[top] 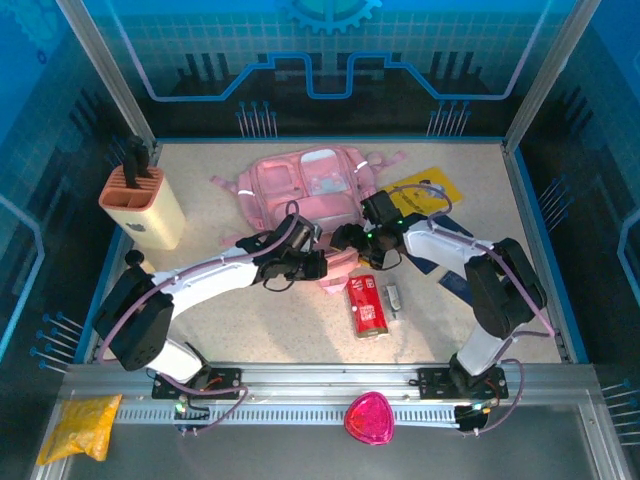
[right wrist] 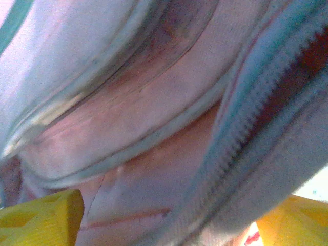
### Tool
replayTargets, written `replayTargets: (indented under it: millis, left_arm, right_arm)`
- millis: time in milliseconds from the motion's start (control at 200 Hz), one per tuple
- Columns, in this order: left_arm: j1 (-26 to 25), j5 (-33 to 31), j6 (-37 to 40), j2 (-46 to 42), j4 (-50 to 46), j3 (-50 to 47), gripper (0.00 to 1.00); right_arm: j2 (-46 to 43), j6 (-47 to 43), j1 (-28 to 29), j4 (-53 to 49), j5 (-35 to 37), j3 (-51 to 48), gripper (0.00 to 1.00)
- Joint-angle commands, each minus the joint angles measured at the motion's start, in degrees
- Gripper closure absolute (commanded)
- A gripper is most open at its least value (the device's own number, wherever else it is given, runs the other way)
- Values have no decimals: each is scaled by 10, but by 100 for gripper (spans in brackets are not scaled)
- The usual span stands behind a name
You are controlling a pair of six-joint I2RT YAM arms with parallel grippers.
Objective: Pack books, pencil case, and school supplies into a backpack
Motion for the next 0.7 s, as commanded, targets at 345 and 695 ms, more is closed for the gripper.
replayTargets:
  millis: [345, 695]
  left_arm:
    - [-3, -4, 76, -8, -54, 29, 100]
    - [95, 4, 94, -47, -74, -34, 100]
  right_arm:
    - [44, -89, -38, 24, 32, 48, 90]
    - [43, -159, -100, -16, 36, 85, 100]
